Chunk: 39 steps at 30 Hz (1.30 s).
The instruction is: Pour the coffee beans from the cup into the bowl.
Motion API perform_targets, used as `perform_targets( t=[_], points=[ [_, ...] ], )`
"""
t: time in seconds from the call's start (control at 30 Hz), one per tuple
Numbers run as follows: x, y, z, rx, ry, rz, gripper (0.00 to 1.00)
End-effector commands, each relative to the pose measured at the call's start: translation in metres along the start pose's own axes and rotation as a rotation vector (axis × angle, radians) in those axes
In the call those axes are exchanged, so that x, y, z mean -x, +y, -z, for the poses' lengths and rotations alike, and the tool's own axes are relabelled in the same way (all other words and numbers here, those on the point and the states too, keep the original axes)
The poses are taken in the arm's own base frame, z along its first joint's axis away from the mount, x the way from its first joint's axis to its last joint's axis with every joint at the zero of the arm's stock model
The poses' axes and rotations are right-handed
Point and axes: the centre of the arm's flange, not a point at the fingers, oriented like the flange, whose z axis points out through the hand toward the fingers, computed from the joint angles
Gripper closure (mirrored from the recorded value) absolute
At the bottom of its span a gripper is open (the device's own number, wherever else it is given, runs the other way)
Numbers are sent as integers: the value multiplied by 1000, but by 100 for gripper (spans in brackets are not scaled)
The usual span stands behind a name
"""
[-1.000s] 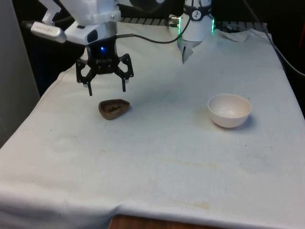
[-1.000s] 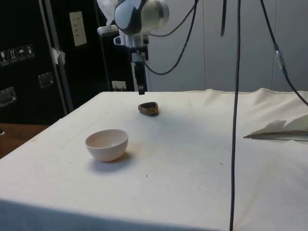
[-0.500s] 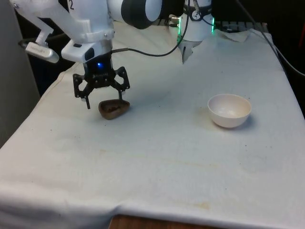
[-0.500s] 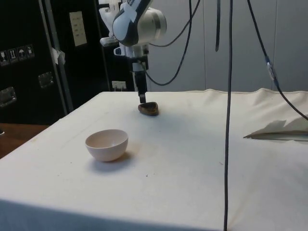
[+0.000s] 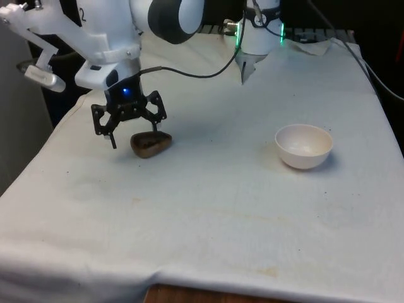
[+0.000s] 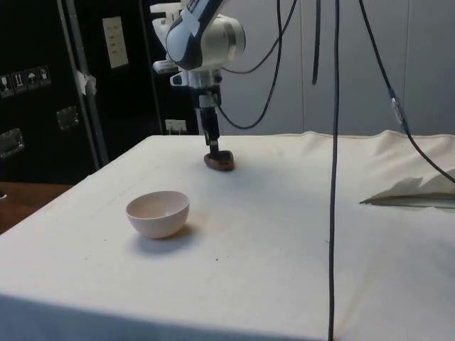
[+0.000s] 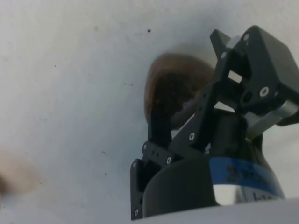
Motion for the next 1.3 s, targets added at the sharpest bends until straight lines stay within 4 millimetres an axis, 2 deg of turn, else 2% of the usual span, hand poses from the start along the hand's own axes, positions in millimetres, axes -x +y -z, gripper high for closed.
perform_targets(
  t=[0.0,0.5,0.67,1.07,1.27],
  points=[
    [-1,1,-1,-6,-2,4,0],
    [-2,7,-1,0,-4,8,0],
    [2,8,-1,3,-7,18,0],
    [16,29,-10,7,14,75,0],
    [19,30,-9,8,14,89,0]
  ],
)
